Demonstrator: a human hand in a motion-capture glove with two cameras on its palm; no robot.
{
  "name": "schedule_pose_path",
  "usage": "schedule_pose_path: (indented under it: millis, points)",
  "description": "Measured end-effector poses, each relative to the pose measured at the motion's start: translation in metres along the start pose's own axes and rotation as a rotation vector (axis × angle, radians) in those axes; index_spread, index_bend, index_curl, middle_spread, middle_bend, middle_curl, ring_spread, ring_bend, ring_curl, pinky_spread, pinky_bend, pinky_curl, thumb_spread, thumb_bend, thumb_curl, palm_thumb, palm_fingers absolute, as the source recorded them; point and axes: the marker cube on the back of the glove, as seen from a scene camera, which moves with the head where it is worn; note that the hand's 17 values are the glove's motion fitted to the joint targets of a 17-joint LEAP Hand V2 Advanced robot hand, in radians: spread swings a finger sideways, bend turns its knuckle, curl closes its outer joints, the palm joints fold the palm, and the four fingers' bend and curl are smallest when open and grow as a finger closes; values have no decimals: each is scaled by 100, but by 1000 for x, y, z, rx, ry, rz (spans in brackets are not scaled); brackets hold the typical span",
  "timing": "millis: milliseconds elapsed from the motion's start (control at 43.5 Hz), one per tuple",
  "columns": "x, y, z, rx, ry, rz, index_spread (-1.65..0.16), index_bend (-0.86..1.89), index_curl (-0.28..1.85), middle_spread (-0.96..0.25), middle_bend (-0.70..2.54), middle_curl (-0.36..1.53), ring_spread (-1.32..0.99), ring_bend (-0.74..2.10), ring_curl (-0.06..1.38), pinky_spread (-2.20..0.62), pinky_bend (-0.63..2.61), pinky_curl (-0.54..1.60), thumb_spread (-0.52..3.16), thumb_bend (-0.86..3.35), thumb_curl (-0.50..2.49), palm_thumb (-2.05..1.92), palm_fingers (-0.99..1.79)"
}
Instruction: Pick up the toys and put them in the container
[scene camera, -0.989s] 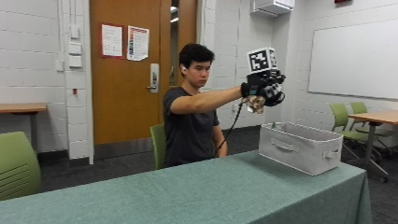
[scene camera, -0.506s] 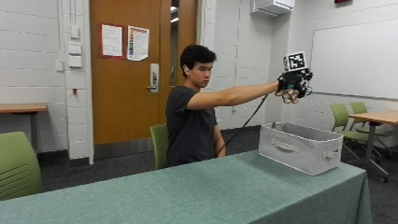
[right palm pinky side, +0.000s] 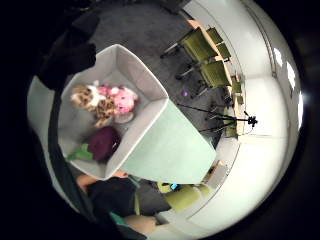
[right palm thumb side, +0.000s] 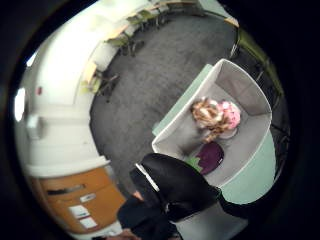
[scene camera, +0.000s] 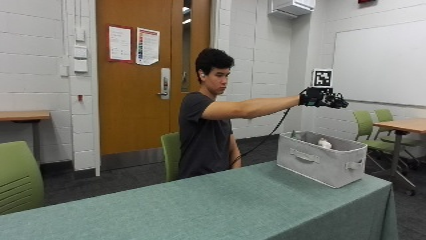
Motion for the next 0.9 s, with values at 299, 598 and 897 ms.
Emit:
schedule_pose_path:
  millis: [299,598,897]
  points:
    - [110,82,2,19,35,-28,-17,15,43,-11,42,40,-27,50,30,-17,88,37,93,-14,50,-19,-13]
    - [237,189,36,57,211,286,-18,17,42,-8,39,40,-25,43,29,-13,75,32,97,-13,32,-19,-4]
    - [281,239,56,62,135,374,-19,17,41,-8,37,40,-25,39,29,-12,69,31,98,-13,22,-18,-1]
